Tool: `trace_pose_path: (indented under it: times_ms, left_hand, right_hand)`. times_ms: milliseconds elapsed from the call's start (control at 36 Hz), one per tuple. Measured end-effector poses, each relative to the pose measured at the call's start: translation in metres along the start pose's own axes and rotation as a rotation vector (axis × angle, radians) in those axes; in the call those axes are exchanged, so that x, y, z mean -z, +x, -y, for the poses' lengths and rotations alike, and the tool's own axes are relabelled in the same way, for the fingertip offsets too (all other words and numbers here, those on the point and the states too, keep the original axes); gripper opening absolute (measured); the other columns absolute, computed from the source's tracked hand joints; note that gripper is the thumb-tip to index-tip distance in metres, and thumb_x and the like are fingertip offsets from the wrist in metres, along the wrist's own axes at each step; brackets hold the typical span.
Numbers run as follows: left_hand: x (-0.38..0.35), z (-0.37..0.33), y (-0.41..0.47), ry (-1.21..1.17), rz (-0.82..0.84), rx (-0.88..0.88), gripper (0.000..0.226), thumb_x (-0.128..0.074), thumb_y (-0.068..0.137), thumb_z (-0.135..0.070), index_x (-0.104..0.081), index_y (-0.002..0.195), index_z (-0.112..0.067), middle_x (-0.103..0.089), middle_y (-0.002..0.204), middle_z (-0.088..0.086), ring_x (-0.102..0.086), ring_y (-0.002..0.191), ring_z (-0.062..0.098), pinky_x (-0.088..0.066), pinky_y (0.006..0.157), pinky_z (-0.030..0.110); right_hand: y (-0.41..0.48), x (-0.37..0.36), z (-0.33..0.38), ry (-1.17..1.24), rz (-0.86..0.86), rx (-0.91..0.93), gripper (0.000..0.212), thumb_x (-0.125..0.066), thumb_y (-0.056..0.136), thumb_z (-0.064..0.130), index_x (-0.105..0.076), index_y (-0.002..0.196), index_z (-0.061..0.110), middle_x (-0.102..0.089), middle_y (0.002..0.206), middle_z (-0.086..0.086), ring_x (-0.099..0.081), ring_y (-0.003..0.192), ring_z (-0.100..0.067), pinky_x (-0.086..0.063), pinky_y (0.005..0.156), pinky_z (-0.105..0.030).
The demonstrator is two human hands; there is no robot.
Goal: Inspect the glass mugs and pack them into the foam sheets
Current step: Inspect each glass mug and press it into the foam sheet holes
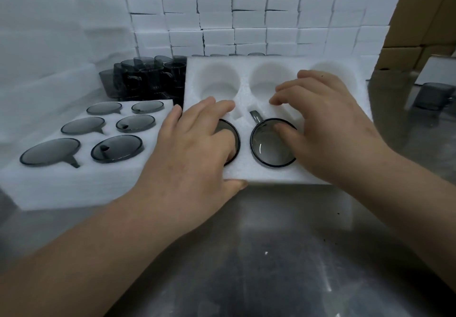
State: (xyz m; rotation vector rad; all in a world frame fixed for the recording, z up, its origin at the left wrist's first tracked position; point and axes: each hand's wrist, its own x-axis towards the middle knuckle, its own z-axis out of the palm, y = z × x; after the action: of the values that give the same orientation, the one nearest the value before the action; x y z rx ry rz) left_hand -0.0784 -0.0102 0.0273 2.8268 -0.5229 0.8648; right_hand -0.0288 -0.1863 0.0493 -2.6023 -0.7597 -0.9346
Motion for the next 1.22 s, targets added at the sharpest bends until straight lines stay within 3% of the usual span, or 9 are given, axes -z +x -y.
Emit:
trace_pose_path:
  times_ms: [167,306,445,584,639,695,834,973,1223]
  left_hand:
    - [0.001,-0.002,0.0,-0.067,-0.011,0.045,0.033,-0.076,0.056,-0.04,-0.055,0.071,-0.019,-0.05,0.133,0.008,-0.043,0.123,0.03,-0.019,0.105,0.042]
    - [0.0,0.001,0.001,-0.09,-0.003,0.105,0.05,-0.051,0.062,-0.056,-0.065,0.096,-0.023,-0.047,0.134,-0.008,-0.035,0.121,0.01,-0.012,0.099,0.02]
    - [-0.003,0.002,0.001,-0.081,0.007,0.099,0.056,-0.048,0.063,-0.057,-0.062,0.105,-0.024,-0.05,0.128,-0.011,-0.039,0.116,0.009,-0.014,0.096,0.018]
    - [-0.006,0.011,0.002,0.019,0.025,0.111,0.053,-0.05,0.077,-0.051,-0.054,0.125,-0.029,-0.048,0.129,-0.013,-0.037,0.12,0.011,-0.011,0.096,0.021]
    - [-0.006,0.013,0.003,0.032,0.03,0.125,0.05,-0.051,0.081,-0.047,-0.051,0.128,-0.031,-0.048,0.13,-0.013,-0.036,0.121,0.012,-0.012,0.097,0.022]
    - [-0.006,0.013,0.003,0.044,0.039,0.123,0.05,-0.05,0.082,-0.046,-0.05,0.129,-0.03,-0.05,0.129,-0.012,-0.037,0.121,0.014,-0.014,0.097,0.024]
    - [-0.005,0.011,0.004,0.064,0.062,0.129,0.047,-0.044,0.082,-0.047,-0.054,0.124,-0.028,-0.058,0.107,-0.008,-0.043,0.111,0.016,-0.026,0.092,0.027]
    - [-0.005,0.01,0.004,0.062,0.07,0.148,0.047,-0.036,0.082,-0.048,-0.055,0.12,-0.029,-0.055,0.097,-0.01,-0.041,0.105,0.016,-0.029,0.084,0.027]
    - [-0.007,0.012,0.002,0.012,0.047,0.149,0.049,-0.048,0.086,-0.04,-0.044,0.133,-0.032,-0.049,0.13,-0.01,-0.037,0.121,0.013,-0.022,0.098,0.025]
  right_hand:
    - [-0.001,0.001,-0.001,-0.011,0.036,-0.016,0.039,-0.048,0.087,0.031,-0.056,0.124,0.02,-0.057,0.127,0.003,-0.034,0.132,-0.017,-0.018,0.095,-0.017]
    - [-0.004,0.002,0.001,-0.012,0.087,-0.093,0.042,-0.043,0.089,0.041,-0.048,0.13,0.034,-0.054,0.128,0.013,-0.048,0.113,-0.01,-0.025,0.074,-0.021]
    - [-0.005,-0.002,0.004,-0.037,0.203,-0.14,0.043,-0.037,0.087,0.049,-0.047,0.128,0.039,-0.058,0.121,0.015,-0.05,0.111,-0.013,-0.028,0.072,-0.025]
    - [-0.006,-0.002,0.01,-0.024,0.238,-0.155,0.06,-0.027,0.076,0.062,-0.048,0.127,0.04,-0.043,0.079,0.014,-0.051,0.106,-0.013,-0.026,0.068,-0.025]
    - [-0.007,-0.001,0.011,-0.022,0.252,-0.138,0.067,-0.026,0.07,0.066,-0.047,0.128,0.041,-0.052,0.087,0.014,-0.05,0.108,-0.012,-0.026,0.069,-0.025]
    - [-0.007,-0.001,0.011,-0.034,0.278,-0.122,0.068,-0.033,0.068,0.069,-0.043,0.129,0.043,-0.057,0.116,0.014,-0.046,0.116,-0.011,-0.028,0.073,-0.025]
    - [-0.007,0.0,0.009,-0.067,0.379,-0.02,0.063,-0.051,0.075,0.063,-0.038,0.134,0.046,-0.037,0.143,0.017,-0.033,0.131,-0.008,-0.031,0.095,-0.025]
    - [-0.004,-0.002,0.004,-0.04,0.457,-0.004,0.053,-0.051,0.085,0.054,-0.037,0.136,0.046,-0.021,0.152,0.015,-0.025,0.136,-0.008,-0.021,0.093,-0.02]
    - [-0.006,-0.006,0.005,-0.069,0.429,0.014,0.05,-0.047,0.088,0.052,-0.037,0.136,0.043,-0.023,0.153,0.008,-0.027,0.136,-0.013,-0.016,0.088,-0.021]
